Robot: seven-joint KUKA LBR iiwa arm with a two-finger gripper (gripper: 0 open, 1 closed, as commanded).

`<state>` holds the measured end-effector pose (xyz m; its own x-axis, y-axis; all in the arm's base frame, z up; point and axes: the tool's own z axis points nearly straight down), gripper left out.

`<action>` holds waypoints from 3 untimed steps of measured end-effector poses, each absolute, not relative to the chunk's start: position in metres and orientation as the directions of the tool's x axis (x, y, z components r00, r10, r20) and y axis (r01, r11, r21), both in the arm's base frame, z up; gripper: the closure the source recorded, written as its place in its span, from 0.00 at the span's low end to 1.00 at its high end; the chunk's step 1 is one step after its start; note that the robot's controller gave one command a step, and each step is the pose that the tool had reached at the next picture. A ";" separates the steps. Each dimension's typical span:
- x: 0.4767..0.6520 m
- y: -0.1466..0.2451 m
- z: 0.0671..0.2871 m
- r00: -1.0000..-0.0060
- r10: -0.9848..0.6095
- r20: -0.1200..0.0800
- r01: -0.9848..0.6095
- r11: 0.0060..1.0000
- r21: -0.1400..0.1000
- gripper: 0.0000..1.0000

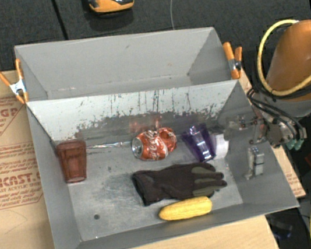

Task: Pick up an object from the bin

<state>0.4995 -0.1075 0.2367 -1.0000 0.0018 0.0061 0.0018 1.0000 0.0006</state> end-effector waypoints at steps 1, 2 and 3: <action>0.501 -0.107 0.241 -1.000 0.000 -0.002 0.000 1.000 -0.001 0.00; 0.497 -0.104 0.190 -1.000 -0.024 -0.008 -0.024 1.000 -0.002 0.00; 0.525 -0.071 0.153 -0.995 0.097 -0.002 0.097 0.995 0.000 0.00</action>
Offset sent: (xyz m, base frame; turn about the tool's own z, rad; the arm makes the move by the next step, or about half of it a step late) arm -0.0114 0.0066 -0.1254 -0.0615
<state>0.5251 -0.0713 0.1529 -0.9953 0.0971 -0.0021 0.0971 0.9953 0.0003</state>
